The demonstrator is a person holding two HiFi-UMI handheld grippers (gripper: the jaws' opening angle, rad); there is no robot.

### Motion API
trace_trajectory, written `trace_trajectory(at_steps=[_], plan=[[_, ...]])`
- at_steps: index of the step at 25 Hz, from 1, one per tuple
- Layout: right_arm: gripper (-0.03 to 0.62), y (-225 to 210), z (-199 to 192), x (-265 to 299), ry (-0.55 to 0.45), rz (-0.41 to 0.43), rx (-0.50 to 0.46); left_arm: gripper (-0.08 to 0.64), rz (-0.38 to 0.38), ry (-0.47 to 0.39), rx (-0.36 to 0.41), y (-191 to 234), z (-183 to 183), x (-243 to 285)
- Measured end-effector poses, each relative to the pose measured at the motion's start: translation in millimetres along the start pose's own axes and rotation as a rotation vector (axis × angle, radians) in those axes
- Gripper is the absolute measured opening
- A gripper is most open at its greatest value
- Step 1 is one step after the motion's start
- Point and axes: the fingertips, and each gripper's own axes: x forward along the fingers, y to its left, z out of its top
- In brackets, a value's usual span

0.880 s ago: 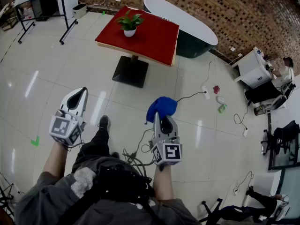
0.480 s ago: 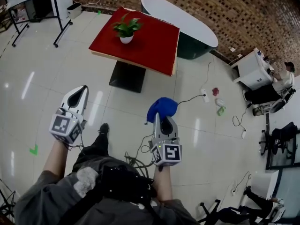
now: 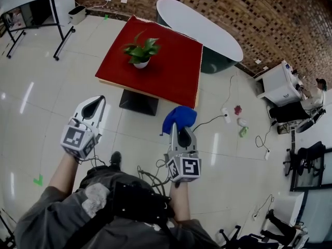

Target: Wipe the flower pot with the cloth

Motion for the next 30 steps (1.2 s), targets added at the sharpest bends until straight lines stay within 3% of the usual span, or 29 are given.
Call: trace_trajectory(at_steps=[7, 12, 17, 19, 23, 28, 30], plan=[[0.058, -21.4, 49.9, 119.0, -0.001, -0.047, 0.064, 0.038, -0.03, 0.072, -0.063, 73.9, 27.2, 96.8], [0.058, -14.4, 19.3, 150.5, 0.026, -0.059, 0.03, 0.038, -0.044, 0.062, -0.046, 101.4, -9.6, 123.2], [0.057, -60.6, 25.4, 199.3, 0.054, -0.053, 0.037, 0.044, -0.067, 0.082, -0.04, 99.9, -14.7, 186.2], [0.057, -78.6, 20.2, 223.5, 0.066, -0.039, 0.04, 0.124, -0.074, 0.089, -0.05, 99.8, -25.2, 211.7], [0.058, -105.5, -2.2, 274.2, 0.078, 0.01, 0.052, 0.195, -0.086, 0.088, -0.047, 96.1, -49.5, 256.3], [0.058, -134.2, -26.4, 330.6, 0.106, 0.076, 0.067, 0.396, -0.058, 0.155, -0.066, 94.7, -90.3, 313.2], [0.058, -145.1, -38.7, 350.0, 0.13, 0.099, 0.074, 0.405, -0.036, 0.19, -0.075, 95.5, -110.0, 335.1]])
